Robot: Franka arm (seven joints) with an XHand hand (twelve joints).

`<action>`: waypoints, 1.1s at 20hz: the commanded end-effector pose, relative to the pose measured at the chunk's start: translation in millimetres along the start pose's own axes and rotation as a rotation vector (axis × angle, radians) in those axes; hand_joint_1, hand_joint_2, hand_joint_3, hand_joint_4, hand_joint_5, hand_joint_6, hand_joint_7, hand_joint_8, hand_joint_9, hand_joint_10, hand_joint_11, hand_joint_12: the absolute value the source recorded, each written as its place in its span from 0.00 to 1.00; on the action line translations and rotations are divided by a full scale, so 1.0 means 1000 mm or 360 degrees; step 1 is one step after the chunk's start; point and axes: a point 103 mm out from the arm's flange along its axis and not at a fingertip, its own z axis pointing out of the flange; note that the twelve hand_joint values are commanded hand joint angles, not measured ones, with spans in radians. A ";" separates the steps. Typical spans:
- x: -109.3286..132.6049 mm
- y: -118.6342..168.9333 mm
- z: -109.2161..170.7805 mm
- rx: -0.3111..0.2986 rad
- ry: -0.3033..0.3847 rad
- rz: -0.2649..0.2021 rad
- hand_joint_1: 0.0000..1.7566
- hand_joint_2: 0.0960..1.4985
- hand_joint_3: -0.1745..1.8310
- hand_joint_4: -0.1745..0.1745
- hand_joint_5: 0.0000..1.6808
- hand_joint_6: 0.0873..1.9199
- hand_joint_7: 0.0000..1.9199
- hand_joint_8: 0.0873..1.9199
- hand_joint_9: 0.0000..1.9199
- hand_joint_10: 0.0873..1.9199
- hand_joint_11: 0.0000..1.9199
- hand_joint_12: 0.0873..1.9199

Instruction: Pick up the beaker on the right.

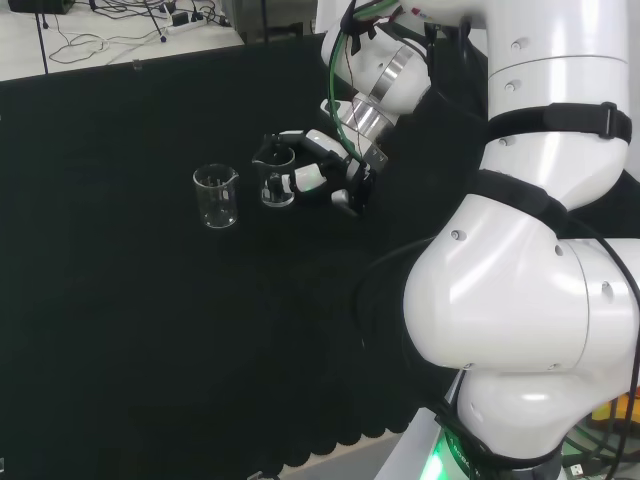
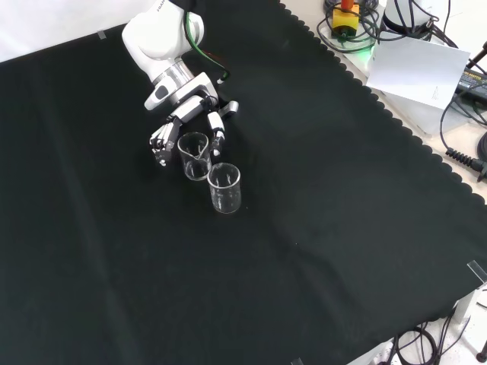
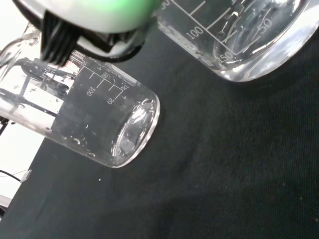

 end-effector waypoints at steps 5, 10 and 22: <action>0.003 0.004 0.004 0.0002 0.0012 -0.0011 0.57 0.31 0.41 0.40 0.35 0.02 0.20 0.30 0.25 0.27 0.03 0.70; 0.004 0.005 0.005 -0.0020 0.0010 0.0007 0.60 0.32 0.43 0.41 0.36 0.27 0.23 0.29 0.29 0.24 0.06 0.69; 0.022 0.005 -0.020 -0.0234 -0.0011 0.0087 0.79 0.48 0.31 0.09 0.69 0.38 0.65 0.38 0.64 0.24 0.53 0.47</action>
